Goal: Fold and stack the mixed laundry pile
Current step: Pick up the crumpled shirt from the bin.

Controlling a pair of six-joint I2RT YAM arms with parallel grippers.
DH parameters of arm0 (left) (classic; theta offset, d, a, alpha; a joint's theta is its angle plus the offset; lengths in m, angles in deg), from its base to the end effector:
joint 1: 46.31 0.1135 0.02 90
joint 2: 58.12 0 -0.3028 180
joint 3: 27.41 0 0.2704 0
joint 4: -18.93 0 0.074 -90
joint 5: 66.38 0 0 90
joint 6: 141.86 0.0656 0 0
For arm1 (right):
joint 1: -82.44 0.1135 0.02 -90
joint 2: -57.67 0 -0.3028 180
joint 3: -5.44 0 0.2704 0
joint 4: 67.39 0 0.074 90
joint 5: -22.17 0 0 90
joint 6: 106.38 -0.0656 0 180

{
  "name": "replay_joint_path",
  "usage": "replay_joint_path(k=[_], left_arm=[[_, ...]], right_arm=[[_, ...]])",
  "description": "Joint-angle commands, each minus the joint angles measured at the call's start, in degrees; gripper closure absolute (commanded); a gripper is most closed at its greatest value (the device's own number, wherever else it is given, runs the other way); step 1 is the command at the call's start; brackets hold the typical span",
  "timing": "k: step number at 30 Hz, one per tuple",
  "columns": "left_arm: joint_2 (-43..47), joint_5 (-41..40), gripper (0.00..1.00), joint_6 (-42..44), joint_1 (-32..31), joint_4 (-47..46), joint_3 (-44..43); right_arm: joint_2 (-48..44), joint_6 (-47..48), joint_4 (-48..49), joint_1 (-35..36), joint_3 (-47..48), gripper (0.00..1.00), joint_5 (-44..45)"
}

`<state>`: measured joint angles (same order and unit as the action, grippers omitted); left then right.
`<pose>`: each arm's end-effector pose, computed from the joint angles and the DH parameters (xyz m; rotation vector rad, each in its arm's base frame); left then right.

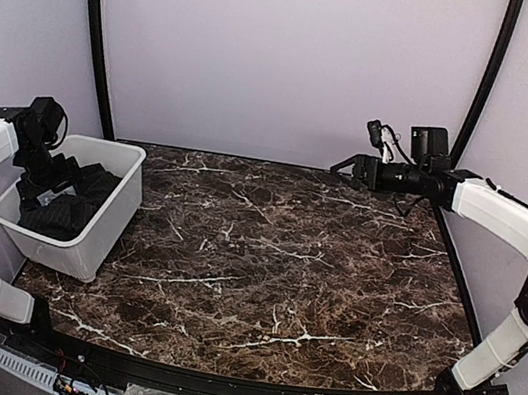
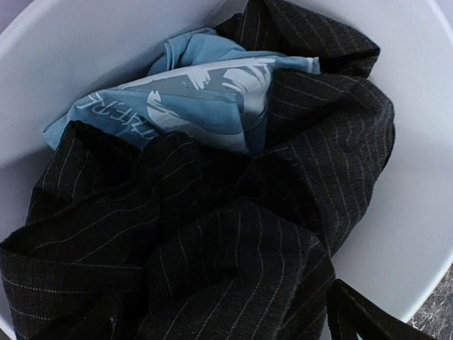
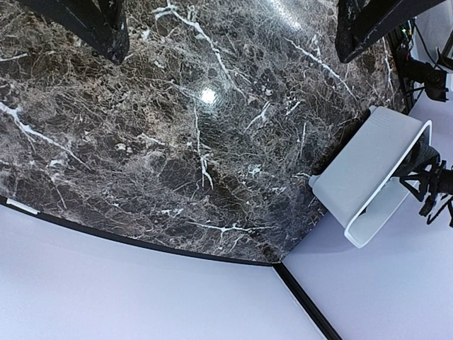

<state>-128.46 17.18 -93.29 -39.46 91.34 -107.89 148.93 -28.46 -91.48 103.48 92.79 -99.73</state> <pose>0.2464 0.0370 0.3231 -1.1159 2.4000 -0.0520 0.3711 0.1799 0.3369 -0.5180 2.0435 0.9250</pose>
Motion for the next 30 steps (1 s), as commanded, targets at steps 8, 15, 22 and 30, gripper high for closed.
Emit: replay_joint_path(k=[8,15,22,30], left_arm=[[-11.8,2.0,0.01,-2.2,0.3,-6.6,5.7],[-14.8,6.0,0.52,1.4,0.2,-15.7,6.4],[-6.6,8.8,1.00,4.4,1.5,-15.8,0.2],[-2.4,12.0,1.00,8.7,2.1,-11.8,-13.9]], right_arm=[[2.4,-1.0,3.8,0.5,0.8,0.02,-1.8],[3.0,-2.1,4.4,0.5,0.9,0.02,-2.4],[2.0,-2.0,3.7,0.5,0.8,0.02,-2.4],[1.7,-2.0,3.4,0.5,1.6,0.02,-2.4]])
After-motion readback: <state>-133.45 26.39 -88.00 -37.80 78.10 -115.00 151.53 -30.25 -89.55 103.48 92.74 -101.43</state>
